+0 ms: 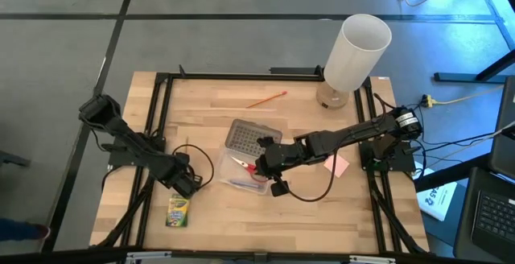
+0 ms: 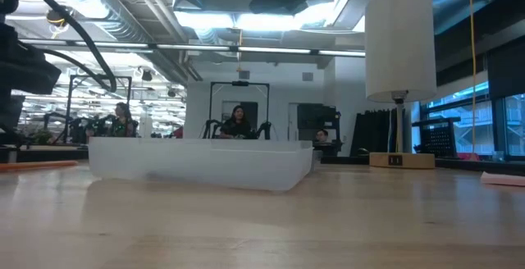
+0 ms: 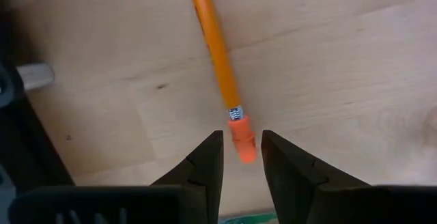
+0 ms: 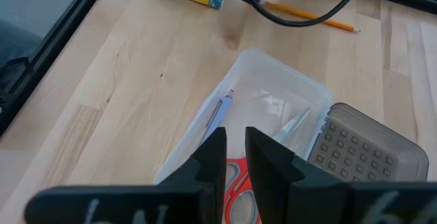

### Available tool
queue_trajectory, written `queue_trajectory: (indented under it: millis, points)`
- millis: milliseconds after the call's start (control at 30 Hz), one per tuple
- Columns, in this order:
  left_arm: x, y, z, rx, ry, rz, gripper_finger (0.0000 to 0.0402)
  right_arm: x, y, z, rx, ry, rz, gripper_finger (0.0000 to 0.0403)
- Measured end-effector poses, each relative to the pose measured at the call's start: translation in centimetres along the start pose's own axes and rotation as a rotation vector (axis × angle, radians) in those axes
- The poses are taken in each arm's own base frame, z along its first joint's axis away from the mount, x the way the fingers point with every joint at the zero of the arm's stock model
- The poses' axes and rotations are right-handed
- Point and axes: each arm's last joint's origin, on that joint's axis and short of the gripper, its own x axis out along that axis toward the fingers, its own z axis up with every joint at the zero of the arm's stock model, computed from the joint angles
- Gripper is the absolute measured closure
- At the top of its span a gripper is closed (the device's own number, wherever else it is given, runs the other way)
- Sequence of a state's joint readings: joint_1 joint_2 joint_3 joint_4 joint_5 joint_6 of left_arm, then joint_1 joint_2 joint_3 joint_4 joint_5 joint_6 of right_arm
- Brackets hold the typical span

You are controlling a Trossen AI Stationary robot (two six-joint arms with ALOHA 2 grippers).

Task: Pack school essentials
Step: Put the bottom yellow pencil into the black supply box

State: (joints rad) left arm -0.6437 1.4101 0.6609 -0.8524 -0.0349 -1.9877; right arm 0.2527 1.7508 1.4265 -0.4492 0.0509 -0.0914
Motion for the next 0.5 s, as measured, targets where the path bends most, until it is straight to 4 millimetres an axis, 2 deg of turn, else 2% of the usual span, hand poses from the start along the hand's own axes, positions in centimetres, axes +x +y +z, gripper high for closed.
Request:
queue_trajectory:
  millis: [500]
  points:
    - [0.75, -0.38, -0.19, 0.008, -0.015, 0.023, 0.0308, 0.0, 0.0, -0.04, 0.0, 0.004, 0.001, 0.0344]
